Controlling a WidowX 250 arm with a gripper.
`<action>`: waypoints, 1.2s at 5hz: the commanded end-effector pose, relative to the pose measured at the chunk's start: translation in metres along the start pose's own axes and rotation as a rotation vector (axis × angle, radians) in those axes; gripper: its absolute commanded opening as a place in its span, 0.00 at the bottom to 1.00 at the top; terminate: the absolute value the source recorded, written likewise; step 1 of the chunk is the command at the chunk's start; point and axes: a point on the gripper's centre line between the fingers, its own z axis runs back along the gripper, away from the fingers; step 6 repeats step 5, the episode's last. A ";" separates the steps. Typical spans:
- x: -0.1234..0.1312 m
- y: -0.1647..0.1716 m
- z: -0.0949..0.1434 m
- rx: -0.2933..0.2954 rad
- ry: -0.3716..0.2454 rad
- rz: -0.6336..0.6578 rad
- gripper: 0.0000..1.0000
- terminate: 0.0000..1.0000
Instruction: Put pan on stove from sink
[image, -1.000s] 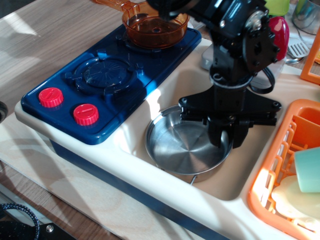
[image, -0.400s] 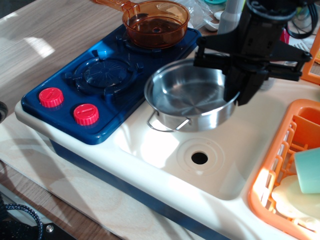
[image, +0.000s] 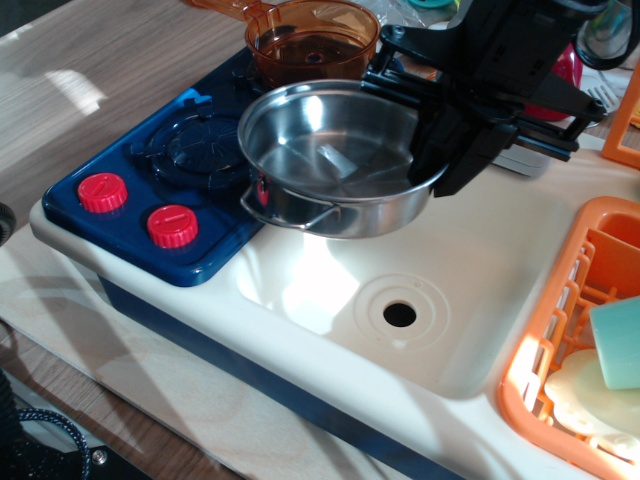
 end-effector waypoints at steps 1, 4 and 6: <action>0.009 0.055 0.009 -0.055 -0.145 -0.095 0.00 0.00; 0.034 0.088 -0.045 -0.129 -0.260 -0.184 0.00 0.00; 0.039 0.089 -0.051 -0.170 -0.271 -0.205 0.00 1.00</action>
